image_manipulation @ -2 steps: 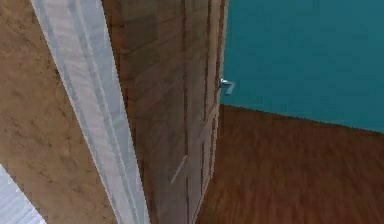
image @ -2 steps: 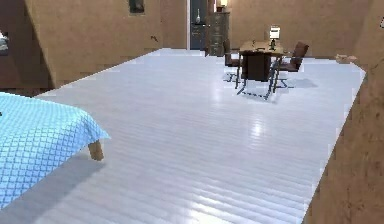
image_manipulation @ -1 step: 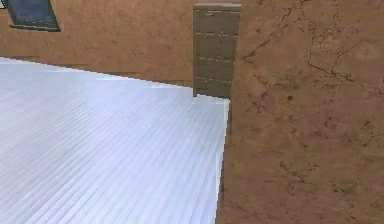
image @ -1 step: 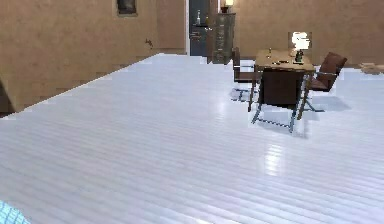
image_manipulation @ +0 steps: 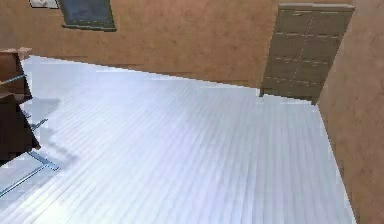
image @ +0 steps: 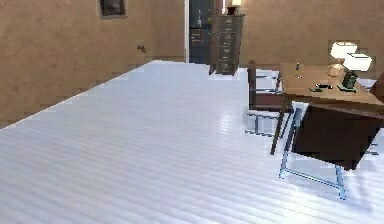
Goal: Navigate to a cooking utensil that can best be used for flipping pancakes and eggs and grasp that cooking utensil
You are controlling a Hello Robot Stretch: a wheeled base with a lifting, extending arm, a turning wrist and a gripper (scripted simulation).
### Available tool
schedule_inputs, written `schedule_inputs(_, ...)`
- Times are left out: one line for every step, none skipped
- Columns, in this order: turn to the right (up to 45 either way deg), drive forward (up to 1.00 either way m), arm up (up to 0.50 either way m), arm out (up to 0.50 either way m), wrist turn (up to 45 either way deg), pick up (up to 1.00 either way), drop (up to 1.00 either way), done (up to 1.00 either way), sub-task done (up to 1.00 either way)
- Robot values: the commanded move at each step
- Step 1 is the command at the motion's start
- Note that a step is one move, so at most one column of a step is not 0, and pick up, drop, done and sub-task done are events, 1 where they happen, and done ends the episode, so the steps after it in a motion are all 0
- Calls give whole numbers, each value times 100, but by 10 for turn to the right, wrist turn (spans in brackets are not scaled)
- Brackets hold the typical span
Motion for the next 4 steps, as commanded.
schedule_inputs(0, 100, 0, 0, 0, 0, 0, 0, 0)
schedule_inputs(0, 100, 0, 0, 0, 0, 0, 0, 0)
schedule_inputs(0, 100, 0, 0, 0, 0, 0, 0, 0)
schedule_inputs(0, 100, 0, 0, 0, 0, 0, 0, 0)
